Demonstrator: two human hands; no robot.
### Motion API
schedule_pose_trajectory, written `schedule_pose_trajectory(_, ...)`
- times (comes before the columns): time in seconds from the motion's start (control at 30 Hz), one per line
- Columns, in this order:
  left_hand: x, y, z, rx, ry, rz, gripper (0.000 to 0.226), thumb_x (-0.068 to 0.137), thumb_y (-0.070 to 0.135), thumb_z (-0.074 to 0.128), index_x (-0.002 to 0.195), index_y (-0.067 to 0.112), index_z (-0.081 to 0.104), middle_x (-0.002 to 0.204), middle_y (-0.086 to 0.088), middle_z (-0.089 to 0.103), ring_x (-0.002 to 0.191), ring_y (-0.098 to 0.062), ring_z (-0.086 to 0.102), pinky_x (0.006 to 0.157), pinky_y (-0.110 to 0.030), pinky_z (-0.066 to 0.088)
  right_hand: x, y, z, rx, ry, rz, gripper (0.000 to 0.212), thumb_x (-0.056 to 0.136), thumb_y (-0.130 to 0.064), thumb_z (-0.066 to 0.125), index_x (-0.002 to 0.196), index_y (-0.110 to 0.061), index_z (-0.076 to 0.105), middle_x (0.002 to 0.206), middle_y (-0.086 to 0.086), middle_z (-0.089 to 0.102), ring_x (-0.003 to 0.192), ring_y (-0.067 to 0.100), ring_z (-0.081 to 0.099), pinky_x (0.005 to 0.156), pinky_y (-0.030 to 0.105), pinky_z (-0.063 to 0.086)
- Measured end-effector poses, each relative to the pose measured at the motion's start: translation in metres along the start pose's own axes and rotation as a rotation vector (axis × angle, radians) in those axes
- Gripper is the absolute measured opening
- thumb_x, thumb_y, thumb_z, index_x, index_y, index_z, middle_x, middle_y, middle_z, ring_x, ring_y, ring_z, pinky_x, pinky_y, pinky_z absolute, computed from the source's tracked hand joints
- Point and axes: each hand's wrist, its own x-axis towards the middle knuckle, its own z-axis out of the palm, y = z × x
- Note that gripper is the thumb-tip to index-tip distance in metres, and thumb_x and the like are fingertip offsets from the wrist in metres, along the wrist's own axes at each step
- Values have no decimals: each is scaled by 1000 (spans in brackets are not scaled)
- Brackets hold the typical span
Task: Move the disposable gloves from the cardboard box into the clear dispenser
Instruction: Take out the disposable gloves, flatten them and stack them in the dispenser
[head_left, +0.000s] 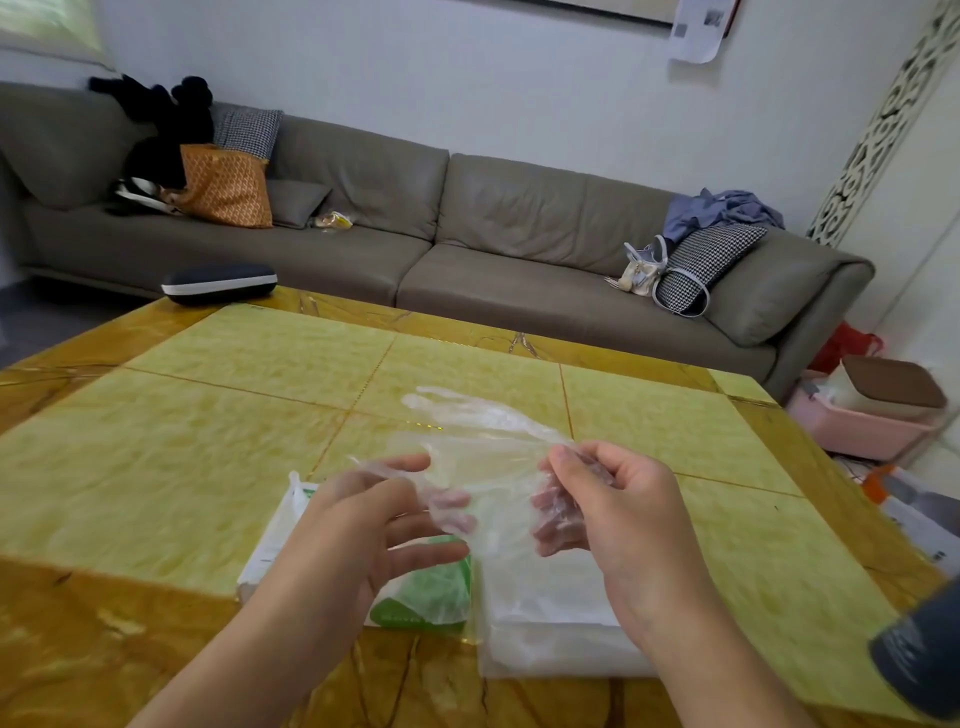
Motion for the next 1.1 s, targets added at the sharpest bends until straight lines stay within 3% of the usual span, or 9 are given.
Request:
schedule_pose_trajectory(0.1, -1, -5, 4, 91, -37, -29, 44, 86, 15, 83, 121, -3, 63, 101, -30, 74, 85, -39, 76, 68, -40, 62, -1, 0, -2, -62, -77, 4, 19, 104, -15, 64, 94, -3, 74, 73, 13, 76, 56, 32, 70, 51, 38, 60)
schedule_pose_trajectory(0.23, -7, -8, 9, 172, -30, 7, 30, 94, -8, 64, 121, 4, 60, 94, -25, 77, 78, -32, 76, 62, -32, 62, 5, 3, -12, -108, 41, -1, 23, 103, -18, 66, 86, -9, 79, 75, 7, 77, 56, 33, 70, 53, 42, 61)
schedule_pose_trajectory(0.43, -12, -7, 14, 201, -77, 71, 33, 99, -6, 59, 128, 8, 58, 99, -19, 78, 85, -38, 76, 69, -34, 63, 9, 5, -22, -49, 40, 18, 21, 106, -19, 62, 98, -5, 76, 69, 11, 72, 52, 23, 62, 51, 35, 54)
schedule_pose_trajectory(0.57, -14, -10, 26, 110, 41, 164, 37, 96, -8, 62, 125, 15, 59, 99, -16, 79, 89, -35, 77, 77, -33, 65, 6, -10, -30, 261, -219, 183, 42, 95, -41, 70, 115, -4, 72, 101, 21, 78, 89, 34, 77, 78, 47, 61)
schedule_pose_trajectory(0.63, -16, -15, 38, 144, 44, 249, 38, 96, -8, 63, 125, 15, 60, 101, -13, 79, 92, -31, 77, 84, -38, 63, 3, -10, -29, 269, -271, 196, 37, 96, -33, 71, 111, 0, 75, 107, 21, 78, 98, 36, 77, 84, 49, 61)
schedule_pose_trajectory(0.8, -26, -28, 54, 290, -66, 309, 38, 99, -7, 58, 127, 18, 61, 103, -7, 79, 95, -24, 78, 89, -44, 60, 12, -1, -42, 123, -9, 130, 13, 102, 0, 59, 100, 4, 71, 81, 15, 75, 68, 27, 75, 57, 35, 60)
schedule_pose_trajectory(0.93, -28, -24, 47, 356, 19, 313, 39, 96, -6, 60, 121, 24, 65, 99, -1, 79, 91, -23, 77, 83, -42, 60, 25, 4, -74, -27, -36, 194, 18, 100, 9, 52, 101, 3, 69, 75, 14, 72, 59, 23, 70, 48, 29, 54)
schedule_pose_trajectory(1.0, -27, -22, 41, 497, 120, 427, 38, 93, 3, 65, 115, 34, 64, 100, 9, 74, 91, -16, 72, 83, -40, 59, 28, 8, -83, -137, -100, 230, 18, 100, 11, 51, 105, 6, 68, 74, 14, 73, 60, 23, 69, 46, 29, 53)
schedule_pose_trajectory(1.1, -32, -11, 42, 826, 133, 762, 35, 88, 12, 67, 110, 38, 62, 100, 15, 63, 97, -8, 60, 83, -20, 48, 28, 11, -90, -285, -214, 258, 19, 100, 12, 50, 106, 7, 67, 72, 16, 71, 55, 21, 66, 45, 29, 53)
